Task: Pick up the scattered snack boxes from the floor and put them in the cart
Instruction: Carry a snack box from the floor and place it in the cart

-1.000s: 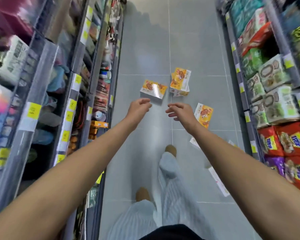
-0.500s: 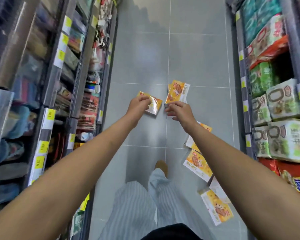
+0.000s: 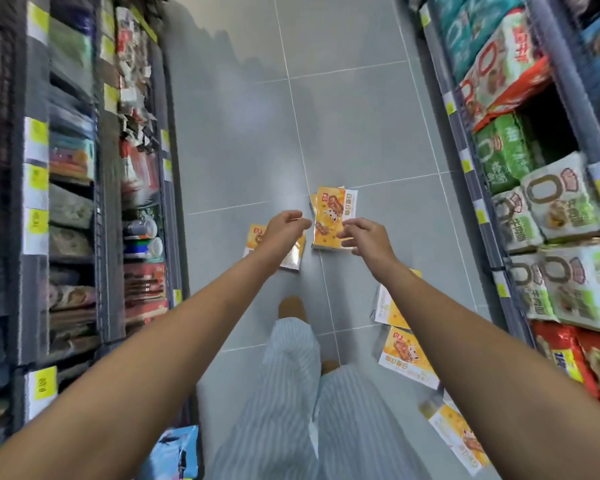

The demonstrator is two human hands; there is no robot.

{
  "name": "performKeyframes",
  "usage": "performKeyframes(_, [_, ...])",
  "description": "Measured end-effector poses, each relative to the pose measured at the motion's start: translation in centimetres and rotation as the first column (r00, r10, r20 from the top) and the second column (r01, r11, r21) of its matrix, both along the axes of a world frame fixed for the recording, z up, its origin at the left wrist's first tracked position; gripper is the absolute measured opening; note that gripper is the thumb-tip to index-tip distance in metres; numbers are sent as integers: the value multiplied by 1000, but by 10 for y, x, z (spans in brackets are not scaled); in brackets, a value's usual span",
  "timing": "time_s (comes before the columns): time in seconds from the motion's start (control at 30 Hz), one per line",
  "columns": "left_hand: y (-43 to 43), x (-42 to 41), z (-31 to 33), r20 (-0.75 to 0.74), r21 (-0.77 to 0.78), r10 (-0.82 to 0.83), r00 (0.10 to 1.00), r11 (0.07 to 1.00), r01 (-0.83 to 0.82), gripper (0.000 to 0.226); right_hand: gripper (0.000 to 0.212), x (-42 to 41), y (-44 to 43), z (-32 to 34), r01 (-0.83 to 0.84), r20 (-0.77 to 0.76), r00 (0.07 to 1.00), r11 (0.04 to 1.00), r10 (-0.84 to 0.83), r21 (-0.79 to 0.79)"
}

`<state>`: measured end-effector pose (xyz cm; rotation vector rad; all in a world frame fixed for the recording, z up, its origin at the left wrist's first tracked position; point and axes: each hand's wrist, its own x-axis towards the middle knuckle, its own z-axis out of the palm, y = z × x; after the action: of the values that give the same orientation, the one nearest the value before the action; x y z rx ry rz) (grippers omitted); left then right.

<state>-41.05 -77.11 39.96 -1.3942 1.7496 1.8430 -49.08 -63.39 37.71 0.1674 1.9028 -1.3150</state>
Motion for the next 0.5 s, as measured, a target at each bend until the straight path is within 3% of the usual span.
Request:
performKeyframes(0.23, [-17, -76, -63, 51, 52, -173, 984, 984, 171, 51, 18, -56, -5, -75, 129, 3, 991, 985, -130, 116])
performKeyframes(0.5, [-1, -155, -158, 77, 58, -148, 986, 988, 144, 56, 17, -123, 1, -178, 235, 29, 969, 957, -244, 170])
